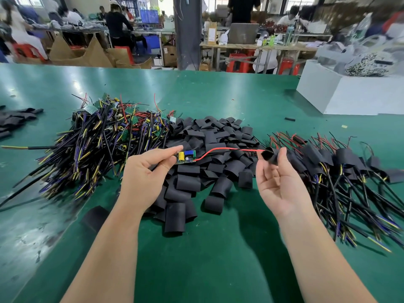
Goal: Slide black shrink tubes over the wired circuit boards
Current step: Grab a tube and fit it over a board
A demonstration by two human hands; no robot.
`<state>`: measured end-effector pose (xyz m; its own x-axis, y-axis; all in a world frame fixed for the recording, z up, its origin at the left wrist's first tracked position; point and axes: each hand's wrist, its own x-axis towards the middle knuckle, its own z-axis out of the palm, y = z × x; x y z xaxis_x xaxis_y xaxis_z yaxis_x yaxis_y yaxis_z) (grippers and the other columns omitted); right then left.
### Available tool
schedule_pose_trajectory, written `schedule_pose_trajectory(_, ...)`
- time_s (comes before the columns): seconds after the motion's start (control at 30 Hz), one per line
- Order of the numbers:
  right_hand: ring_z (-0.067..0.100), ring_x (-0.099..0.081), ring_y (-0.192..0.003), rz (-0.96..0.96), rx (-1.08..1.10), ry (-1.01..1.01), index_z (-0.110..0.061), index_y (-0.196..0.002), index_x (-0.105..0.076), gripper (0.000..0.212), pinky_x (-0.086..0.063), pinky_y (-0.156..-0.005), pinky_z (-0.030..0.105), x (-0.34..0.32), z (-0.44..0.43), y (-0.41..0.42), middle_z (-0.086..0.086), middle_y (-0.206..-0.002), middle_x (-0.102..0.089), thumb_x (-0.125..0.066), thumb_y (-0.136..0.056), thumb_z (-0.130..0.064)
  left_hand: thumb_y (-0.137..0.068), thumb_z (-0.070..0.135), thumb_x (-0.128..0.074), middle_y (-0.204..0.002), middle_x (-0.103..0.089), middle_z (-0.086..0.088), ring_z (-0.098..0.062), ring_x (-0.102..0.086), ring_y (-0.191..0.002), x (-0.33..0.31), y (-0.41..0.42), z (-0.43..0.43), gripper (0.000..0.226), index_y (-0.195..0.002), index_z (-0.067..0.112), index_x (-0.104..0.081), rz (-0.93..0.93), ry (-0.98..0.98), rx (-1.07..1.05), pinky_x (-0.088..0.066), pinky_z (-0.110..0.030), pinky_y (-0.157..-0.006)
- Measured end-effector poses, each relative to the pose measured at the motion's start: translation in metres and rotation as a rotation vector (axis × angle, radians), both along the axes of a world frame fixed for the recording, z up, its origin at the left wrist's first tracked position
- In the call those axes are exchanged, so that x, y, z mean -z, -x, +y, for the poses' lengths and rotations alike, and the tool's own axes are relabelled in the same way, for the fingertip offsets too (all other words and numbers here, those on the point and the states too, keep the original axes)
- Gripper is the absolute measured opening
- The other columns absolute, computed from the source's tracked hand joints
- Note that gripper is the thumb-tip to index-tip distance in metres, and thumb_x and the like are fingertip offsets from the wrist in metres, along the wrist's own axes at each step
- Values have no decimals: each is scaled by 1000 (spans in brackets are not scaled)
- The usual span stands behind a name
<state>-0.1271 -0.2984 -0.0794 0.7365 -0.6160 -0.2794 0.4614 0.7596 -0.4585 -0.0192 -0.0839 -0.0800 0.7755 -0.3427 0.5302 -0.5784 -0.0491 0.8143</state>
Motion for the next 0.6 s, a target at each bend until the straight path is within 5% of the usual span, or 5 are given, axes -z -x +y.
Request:
schedule_pose_trajectory(0.13,11,-67,-54,-58,-61,-31,0,-76,-62,27,-56,-57,22,-4,6,1,10,-77,-68,-74,-64,-21,-89,-5,-59,-97,-69,23,9,-63,-95,0,1,0,35,-107,24,-68,-8,23,-12,-44,-6,-82)
schedule_pose_trajectory(0.23,7,-57,-44,-81,-98,-12,3,-98,-58,46,-56,-59,21,-5,12,0,3,-60,-58,-72,-64,-25,-89,-5,-59,-96,-69,21,8,-64,-95,0,1,0,34,-109,22,-68,-12,18,-13,-44,-6,-82)
schedule_pose_trajectory(0.33,5,-49,-43,-116,-124,5,-4,-122,-50,65,-56,-60,20,-5,13,1,3,-65,-58,-71,-66,-29,-89,-4,-60,-96,-69,21,7,-64,-95,1,1,-1,34,-108,23,-68,-11,-3,-20,-45,-7,-82)
schedule_pose_trajectory(0.43,4,-59,-54,-149,-158,53,-10,-115,-50,55,-56,-62,19,-8,14,3,7,-87,-64,-69,-69,-32,-90,-1,-61,-97,-69,19,8,-63,-94,3,-1,-1,32,-108,24,-68,-20,-29,-54,-45,-7,-83)
schedule_pose_trajectory(0.6,11,-72,-79,-169,-149,111,-10,-88,-57,29,-57,-64,20,-11,18,6,6,-85,-72,-67,-71,-32,-88,2,-64,-91,-67,29,9,-64,-90,6,-3,-1,31,-104,29,-69,-28,-37,-107,-45,-6,-78)
